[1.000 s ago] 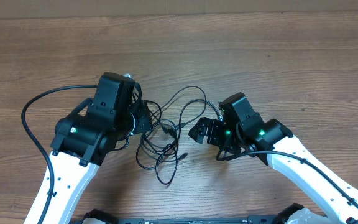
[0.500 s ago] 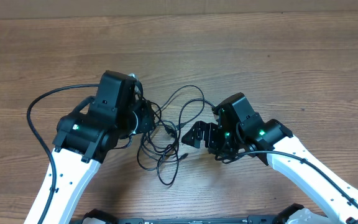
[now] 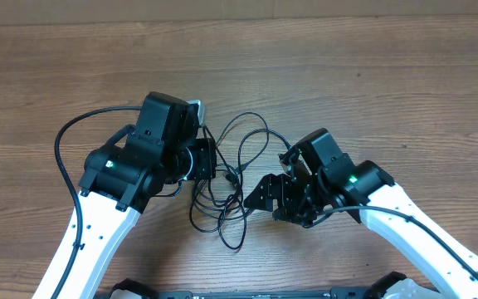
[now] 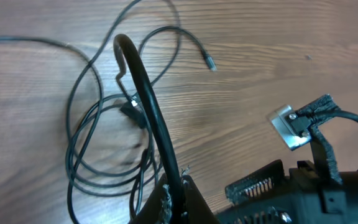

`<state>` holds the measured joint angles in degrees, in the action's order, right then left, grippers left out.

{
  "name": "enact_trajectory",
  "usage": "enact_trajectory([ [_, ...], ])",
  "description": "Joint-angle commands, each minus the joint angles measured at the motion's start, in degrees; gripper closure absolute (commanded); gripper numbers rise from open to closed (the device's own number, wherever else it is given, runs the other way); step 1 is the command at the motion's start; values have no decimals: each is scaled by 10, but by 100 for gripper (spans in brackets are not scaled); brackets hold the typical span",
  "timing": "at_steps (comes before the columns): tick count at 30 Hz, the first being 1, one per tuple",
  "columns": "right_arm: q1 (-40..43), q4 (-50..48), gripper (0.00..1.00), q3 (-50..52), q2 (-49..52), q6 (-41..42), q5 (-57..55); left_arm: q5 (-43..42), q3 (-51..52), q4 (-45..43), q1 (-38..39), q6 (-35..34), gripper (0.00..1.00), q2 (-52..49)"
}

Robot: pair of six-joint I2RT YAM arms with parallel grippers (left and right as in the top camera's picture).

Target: Untangle cables

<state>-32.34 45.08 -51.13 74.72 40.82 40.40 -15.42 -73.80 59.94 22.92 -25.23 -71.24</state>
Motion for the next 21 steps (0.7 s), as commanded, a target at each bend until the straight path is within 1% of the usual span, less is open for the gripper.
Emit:
enact_trajectory([
  [1,-2,-2,17,-3,-55,-19,37,-60,-2,-20,4,74,96,26],
  [4,-2,-17,16,-3,-106,-19,17,-87,-2,-48,4,89,96,39],
  [6,-2,-36,15,-3,-136,-18,-30,-86,-2,-64,4,90,96,45],
  [7,-2,-45,7,-3,-148,-15,-54,-86,-2,-74,4,91,96,47],
  [8,-2,-55,2,-3,-157,-7,-83,-86,-2,-83,4,99,96,47],
  [9,-2,-61,0,-3,-162,4,-109,-86,-2,-92,4,105,95,48],
  [12,-2,-69,0,-3,-159,63,-170,-88,-2,-129,4,114,95,53],
  [15,-2,-70,0,-3,-141,125,-181,-100,-2,-172,3,115,96,61],
  [18,-9,-67,1,-3,-117,134,-164,-97,-2,-217,3,115,96,71],
  [21,-38,-62,0,-3,-89,134,-147,-97,-2,-252,3,112,96,82],
])
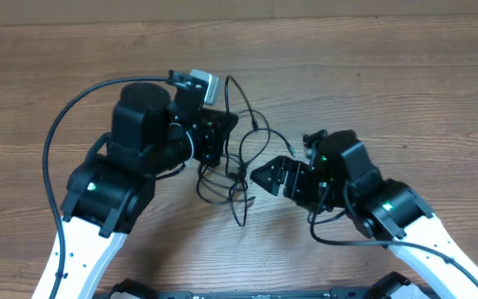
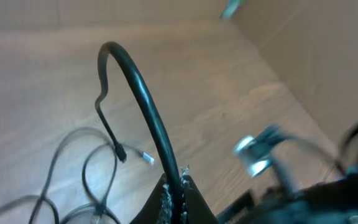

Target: Untangle cables

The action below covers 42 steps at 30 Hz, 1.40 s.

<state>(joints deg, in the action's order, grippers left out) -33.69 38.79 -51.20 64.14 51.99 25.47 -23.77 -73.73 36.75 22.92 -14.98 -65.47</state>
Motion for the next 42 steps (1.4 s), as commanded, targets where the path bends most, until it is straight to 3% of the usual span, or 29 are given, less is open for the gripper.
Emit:
enact_trajectory([
  [1,-41,-1,1,-3,26,23,-2,-14,-3,-30,3,8,96,27],
  [5,-100,-23,3,-3,49,40,-75,-12,-3,-68,3,-13,96,37],
  [11,-154,-91,1,-3,52,143,-221,-13,-4,-114,2,-50,96,55],
  [17,-158,-167,20,-3,62,170,-235,-14,-4,-124,2,-55,96,73],
  [18,-158,-167,28,-3,68,170,-245,-14,-4,-126,2,-59,96,76],
  [24,-150,-129,95,-3,112,171,-288,38,-4,-142,-1,-58,96,101],
  [30,-74,25,96,-3,117,193,-360,169,-25,-141,-53,-58,96,136],
  [35,59,157,96,-3,117,213,-394,198,-54,-113,-134,-58,96,159],
  [42,216,171,96,-3,117,103,-388,199,-73,-70,-233,-65,96,161],
])
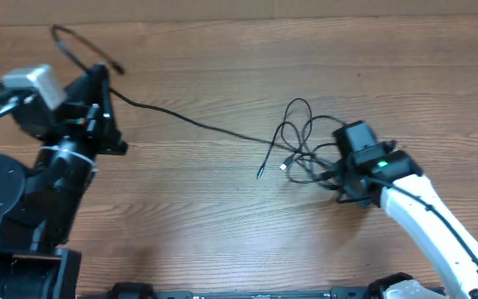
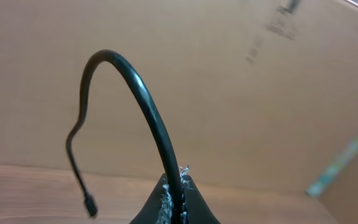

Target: Untangle cables

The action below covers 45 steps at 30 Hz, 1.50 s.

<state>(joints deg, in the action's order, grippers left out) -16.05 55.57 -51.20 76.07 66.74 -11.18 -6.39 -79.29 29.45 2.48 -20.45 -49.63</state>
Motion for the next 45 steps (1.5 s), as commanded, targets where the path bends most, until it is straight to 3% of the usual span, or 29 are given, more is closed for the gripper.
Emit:
enact_trajectory([
  [1,56,3,96,-3,-2,-53,-20,26,-17,7,-39,-15,96,2],
  [11,182,18,96,-3,-2,-104,-21,121,-20,23,-152,-57,96,3],
  [23,291,35,94,-3,-2,-158,-25,305,-20,107,-249,-109,96,2],
  [33,298,33,93,-3,-2,-232,-7,320,-20,118,-258,-148,96,2],
  [39,341,33,86,-3,-1,-199,-48,347,-20,123,-258,-148,96,2],
  [43,379,31,85,-3,0,-196,33,332,-20,139,-258,-183,96,2],
  [45,381,19,85,-3,0,-264,131,282,-20,154,-257,-217,96,1],
])
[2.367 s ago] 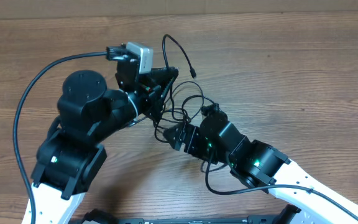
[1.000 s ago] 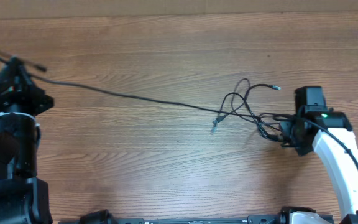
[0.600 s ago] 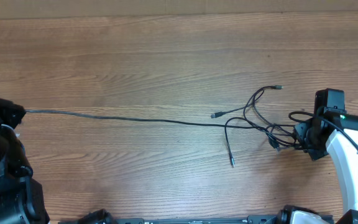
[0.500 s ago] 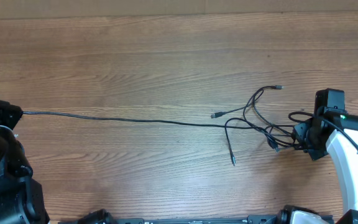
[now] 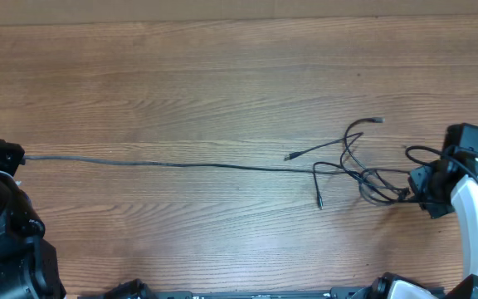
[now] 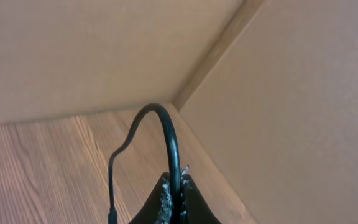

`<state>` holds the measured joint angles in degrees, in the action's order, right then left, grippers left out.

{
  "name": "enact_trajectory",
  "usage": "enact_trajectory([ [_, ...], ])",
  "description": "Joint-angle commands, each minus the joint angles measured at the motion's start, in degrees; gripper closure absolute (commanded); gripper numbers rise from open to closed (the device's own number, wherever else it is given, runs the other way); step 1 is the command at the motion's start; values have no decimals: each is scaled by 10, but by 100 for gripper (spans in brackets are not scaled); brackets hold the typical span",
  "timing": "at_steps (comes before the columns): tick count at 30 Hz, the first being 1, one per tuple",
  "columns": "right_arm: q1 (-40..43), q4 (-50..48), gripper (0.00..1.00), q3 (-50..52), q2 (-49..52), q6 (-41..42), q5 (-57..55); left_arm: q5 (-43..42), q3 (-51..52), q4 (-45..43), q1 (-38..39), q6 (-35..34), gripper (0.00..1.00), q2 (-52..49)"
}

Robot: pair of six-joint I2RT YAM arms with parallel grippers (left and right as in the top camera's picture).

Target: Untangle cables

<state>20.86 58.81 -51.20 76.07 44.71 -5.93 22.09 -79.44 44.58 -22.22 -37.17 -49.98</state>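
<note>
One long black cable [image 5: 173, 164] lies stretched nearly straight across the table, from my left gripper [image 5: 15, 158] at the far left edge to a small knot of thin black cables [image 5: 362, 176] on the right. My right gripper [image 5: 413, 189] sits at the knot's right end, shut on its strands. Loose plug ends stick out of the knot at the top [image 5: 378, 121], left [image 5: 287, 157] and bottom [image 5: 319, 203]. In the left wrist view my left gripper [image 6: 174, 200] is shut on the cable [image 6: 164, 118], which arches over and hangs down to the left.
The wooden table [image 5: 222, 75] carries only the cables. Cardboard walls [image 6: 291, 93] meet in a corner beyond the table's edge in the left wrist view. The right arm's white link [image 5: 475, 212] lies along the right edge.
My left gripper has gone from the upper left to the far left edge with the cable in it. The right gripper and the knot have shifted right. The cable now lies straight.
Both grippers were close together at a tangle in the middle of the table, the left one shut on a thick cable. Then they stood apart, with that cable drawn out leftward. Now it spans the table and the knot is smaller.
</note>
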Motion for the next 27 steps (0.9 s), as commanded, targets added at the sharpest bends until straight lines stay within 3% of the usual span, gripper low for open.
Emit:
enact_trajectory([
  [1,9,-20,85,-3,0,-97,143,-40,-18,9,-10,-63,96,3],
  [4,-10,-18,96,-3,0,-283,414,-196,-17,12,-10,-71,96,-11],
  [8,-50,10,96,-3,-2,-452,632,-302,-17,7,-10,-84,96,-42],
  [11,-94,36,96,-3,-3,-547,692,-327,-17,0,-10,-96,96,-67],
  [15,-151,52,96,-3,-3,-628,628,-327,-17,-29,-10,-109,96,-87],
  [20,-186,14,96,-3,-2,-567,542,-327,-17,-166,-10,-138,96,-83],
  [23,-187,-16,96,-3,0,-407,376,-305,-17,-304,-10,-149,96,-74],
  [27,-186,17,96,-3,7,-118,88,-258,-17,-443,-11,-162,96,-67],
])
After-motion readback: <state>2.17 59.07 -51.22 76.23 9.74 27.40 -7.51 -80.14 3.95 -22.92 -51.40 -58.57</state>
